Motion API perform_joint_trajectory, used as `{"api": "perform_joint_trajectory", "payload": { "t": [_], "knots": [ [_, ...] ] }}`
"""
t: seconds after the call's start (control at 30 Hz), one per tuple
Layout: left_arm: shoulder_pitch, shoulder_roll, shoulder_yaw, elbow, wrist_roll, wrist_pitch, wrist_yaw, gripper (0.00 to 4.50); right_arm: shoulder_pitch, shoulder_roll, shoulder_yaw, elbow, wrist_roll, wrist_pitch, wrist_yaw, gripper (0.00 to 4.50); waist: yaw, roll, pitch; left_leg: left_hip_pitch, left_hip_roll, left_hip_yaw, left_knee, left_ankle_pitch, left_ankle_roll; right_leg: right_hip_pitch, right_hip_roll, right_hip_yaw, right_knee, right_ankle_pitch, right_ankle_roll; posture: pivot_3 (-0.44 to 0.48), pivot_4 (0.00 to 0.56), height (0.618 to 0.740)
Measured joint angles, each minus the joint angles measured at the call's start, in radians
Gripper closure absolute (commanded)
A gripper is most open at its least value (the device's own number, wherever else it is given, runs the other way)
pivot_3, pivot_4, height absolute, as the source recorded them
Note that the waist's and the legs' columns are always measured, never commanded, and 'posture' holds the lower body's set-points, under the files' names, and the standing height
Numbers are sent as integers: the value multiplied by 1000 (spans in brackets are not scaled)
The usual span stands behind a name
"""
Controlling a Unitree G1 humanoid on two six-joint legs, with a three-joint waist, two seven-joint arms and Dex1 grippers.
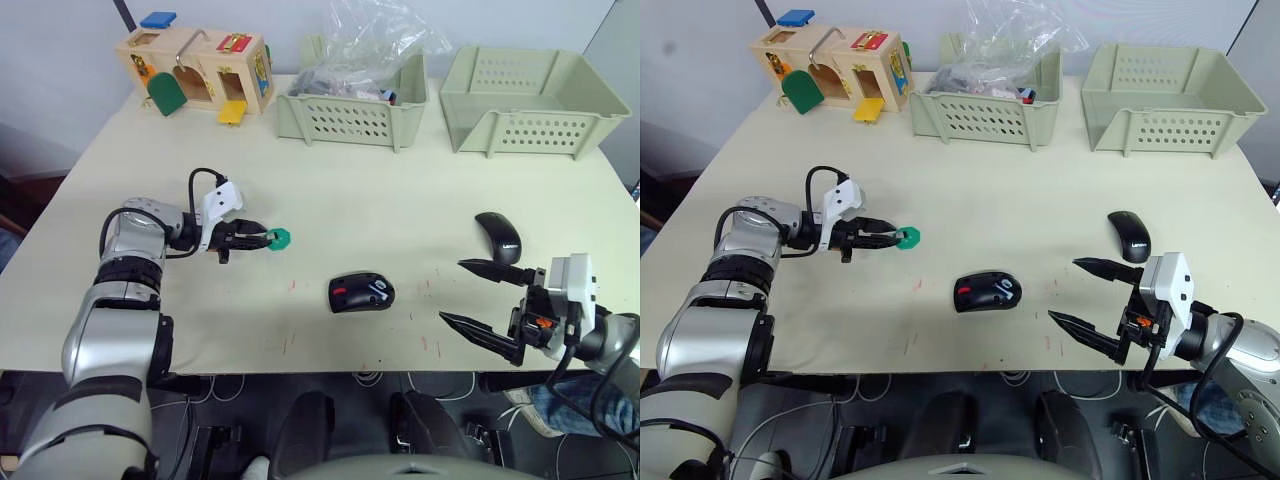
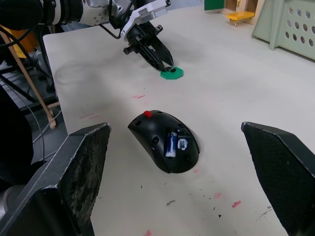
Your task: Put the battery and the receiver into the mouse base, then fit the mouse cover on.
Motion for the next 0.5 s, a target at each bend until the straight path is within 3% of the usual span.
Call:
{"api": "perform_joint_trajectory", "payload": {
  "t": [0.5],
  "knots": [
    [-2, -10, 0, 3, 1, -28, -2, 2934, 0, 0, 0, -1, 0, 1, -12, 0, 0, 0, 0, 0, 0, 0, 0, 0, 0, 0, 0, 0, 0, 0, 0, 0, 150, 740]
  ]
}}
